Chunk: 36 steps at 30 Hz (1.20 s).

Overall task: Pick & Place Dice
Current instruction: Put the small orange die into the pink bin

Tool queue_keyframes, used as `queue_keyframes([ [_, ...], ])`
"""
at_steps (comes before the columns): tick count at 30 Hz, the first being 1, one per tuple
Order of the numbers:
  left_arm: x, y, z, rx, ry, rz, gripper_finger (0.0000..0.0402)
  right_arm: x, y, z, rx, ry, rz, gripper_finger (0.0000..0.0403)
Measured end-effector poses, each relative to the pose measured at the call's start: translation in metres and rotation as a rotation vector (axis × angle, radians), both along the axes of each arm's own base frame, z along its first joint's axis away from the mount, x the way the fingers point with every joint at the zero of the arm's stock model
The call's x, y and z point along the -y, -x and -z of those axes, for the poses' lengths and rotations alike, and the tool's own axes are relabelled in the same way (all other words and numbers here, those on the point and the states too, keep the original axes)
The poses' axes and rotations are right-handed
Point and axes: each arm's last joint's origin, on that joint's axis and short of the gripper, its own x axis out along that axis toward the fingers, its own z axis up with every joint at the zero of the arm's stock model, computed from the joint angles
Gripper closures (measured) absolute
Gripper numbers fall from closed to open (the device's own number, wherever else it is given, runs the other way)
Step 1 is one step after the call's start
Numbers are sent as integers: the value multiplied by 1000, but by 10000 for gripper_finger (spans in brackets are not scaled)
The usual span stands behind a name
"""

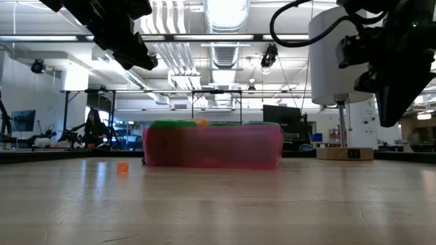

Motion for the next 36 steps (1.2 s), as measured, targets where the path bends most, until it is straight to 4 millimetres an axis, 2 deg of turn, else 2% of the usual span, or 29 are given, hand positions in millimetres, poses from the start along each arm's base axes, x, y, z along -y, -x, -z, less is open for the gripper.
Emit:
queue_keyframes([
  [8, 5, -6, 11, -53, 3, 20, 273, 0, 0, 0, 1, 0, 0, 369],
  [15, 11, -15, 30, -140, -62, 104, 242, 0, 0, 0, 3, 0, 0, 369],
  [25, 20, -23, 49, -215, -85, 160, 247, 0, -1, 0, 7, 4, -17, 369],
  [36, 24, -29, 74, -347, -31, 90, 264, 0, -1, 0, 12, 5, -25, 369],
])
